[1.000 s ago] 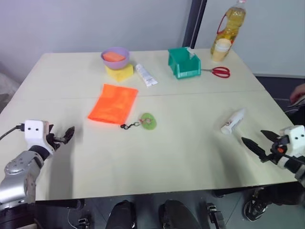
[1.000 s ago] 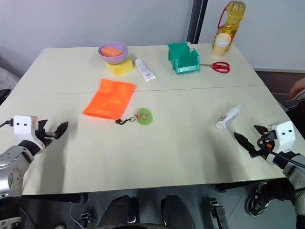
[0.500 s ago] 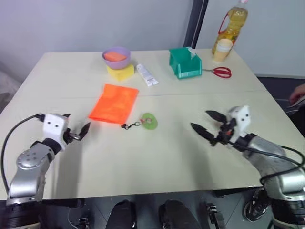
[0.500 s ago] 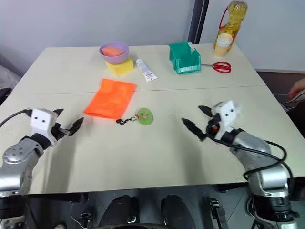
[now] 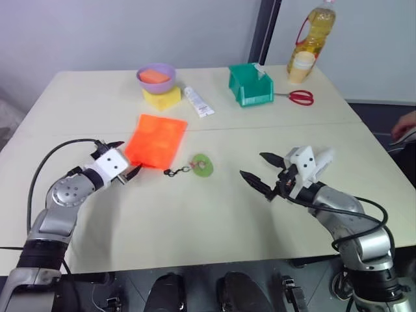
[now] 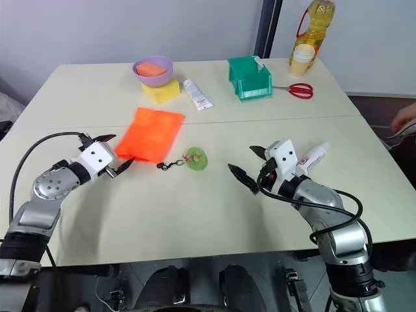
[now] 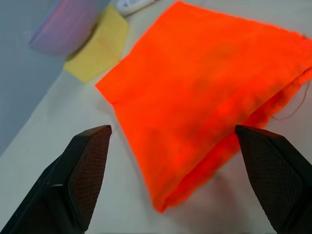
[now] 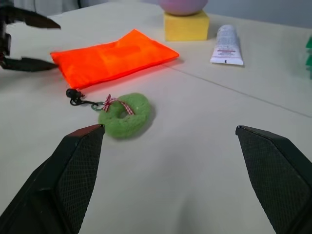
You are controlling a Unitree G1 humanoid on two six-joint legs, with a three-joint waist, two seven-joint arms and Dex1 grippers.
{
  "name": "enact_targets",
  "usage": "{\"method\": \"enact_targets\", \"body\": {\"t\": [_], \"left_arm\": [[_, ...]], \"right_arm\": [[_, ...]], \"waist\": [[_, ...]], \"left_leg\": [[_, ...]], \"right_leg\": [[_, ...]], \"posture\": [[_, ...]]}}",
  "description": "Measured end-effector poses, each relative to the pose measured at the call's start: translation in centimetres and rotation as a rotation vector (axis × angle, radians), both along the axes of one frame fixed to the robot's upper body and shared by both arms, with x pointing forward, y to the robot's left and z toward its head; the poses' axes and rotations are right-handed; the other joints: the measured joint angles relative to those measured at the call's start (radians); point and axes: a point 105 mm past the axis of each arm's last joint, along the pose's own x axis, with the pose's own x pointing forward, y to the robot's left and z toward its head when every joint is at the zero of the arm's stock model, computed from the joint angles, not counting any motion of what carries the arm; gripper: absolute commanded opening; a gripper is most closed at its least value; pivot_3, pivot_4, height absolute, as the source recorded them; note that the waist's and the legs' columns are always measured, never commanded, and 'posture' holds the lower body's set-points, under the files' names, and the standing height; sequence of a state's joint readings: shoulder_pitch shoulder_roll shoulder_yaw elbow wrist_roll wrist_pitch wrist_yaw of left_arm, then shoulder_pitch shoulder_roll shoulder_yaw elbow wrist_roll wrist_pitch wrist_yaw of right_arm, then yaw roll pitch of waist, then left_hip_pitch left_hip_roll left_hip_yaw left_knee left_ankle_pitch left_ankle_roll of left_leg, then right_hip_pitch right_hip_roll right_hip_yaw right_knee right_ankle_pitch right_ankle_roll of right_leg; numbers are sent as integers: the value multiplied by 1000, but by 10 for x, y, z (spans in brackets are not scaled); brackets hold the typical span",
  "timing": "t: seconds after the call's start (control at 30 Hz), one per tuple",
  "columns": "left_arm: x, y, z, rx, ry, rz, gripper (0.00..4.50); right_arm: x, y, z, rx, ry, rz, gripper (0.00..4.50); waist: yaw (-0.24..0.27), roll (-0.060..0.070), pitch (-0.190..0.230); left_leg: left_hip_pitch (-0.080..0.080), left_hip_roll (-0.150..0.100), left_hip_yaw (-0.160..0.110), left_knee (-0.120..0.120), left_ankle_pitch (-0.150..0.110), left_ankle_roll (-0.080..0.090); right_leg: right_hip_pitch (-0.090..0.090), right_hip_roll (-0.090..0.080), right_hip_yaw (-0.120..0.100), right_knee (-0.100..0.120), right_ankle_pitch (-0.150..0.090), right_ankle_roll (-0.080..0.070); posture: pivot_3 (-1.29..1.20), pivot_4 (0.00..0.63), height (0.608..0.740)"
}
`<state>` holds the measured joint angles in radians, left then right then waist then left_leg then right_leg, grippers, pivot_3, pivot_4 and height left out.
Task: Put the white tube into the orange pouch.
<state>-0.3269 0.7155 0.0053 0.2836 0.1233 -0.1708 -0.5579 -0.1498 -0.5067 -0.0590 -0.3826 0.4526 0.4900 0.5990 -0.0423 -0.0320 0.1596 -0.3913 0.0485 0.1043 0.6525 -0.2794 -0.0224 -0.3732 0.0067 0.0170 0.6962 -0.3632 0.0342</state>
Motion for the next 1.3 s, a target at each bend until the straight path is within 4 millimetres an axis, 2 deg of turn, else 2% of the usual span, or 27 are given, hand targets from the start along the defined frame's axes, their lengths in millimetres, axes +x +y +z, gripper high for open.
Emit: {"method": "enact_targets", "body": {"t": [0.1,0.4,0.63,0.87,1.03,1.13,1.3], "left_arm": [[4,-1,-7,37,12,-7,4335],[22,-6,-2,31,-40,17,4335],[21,-11,2,8,-34,-7,4335],[23,-5,19,3,-123,44,4335],[27,-3,16,37,-139,87,4335],[29,-2,12,39,-138,105,3495],[33,-7,11,8,-142,102,1027]], "right_arm": [[0,0,1,2,-7,0,4500],[-1,8,-4,14,1,17,4500],[-2,11,-6,18,7,28,4500],[-4,15,-8,18,13,49,4500],[-3,19,-6,27,8,61,4500],[-3,20,-4,26,2,63,4500],[-2,20,-4,28,3,61,4500]], "waist": [[1,0,0],[4,0,0],[2,0,0],[2,0,0],[3,0,0],[3,0,0],[4,0,0]], "left_leg": [[0,0,0,1,0,0],[0,0,0,2,0,0],[0,0,0,2,2,-2],[0,0,0,2,1,-1],[0,0,0,3,1,-1],[0,0,0,3,1,-1],[0,0,0,3,1,-1]], "right_leg": [[0,0,0,0,0,0],[0,0,0,2,0,0],[0,0,0,2,0,0],[0,0,0,2,0,0],[0,0,0,3,0,0],[0,0,0,3,0,0],[0,0,0,3,0,0]], "posture": [[0,150,740],[0,150,740],[0,150,740],[0,150,740],[0,150,740],[0,150,740],[0,150,740]]}}
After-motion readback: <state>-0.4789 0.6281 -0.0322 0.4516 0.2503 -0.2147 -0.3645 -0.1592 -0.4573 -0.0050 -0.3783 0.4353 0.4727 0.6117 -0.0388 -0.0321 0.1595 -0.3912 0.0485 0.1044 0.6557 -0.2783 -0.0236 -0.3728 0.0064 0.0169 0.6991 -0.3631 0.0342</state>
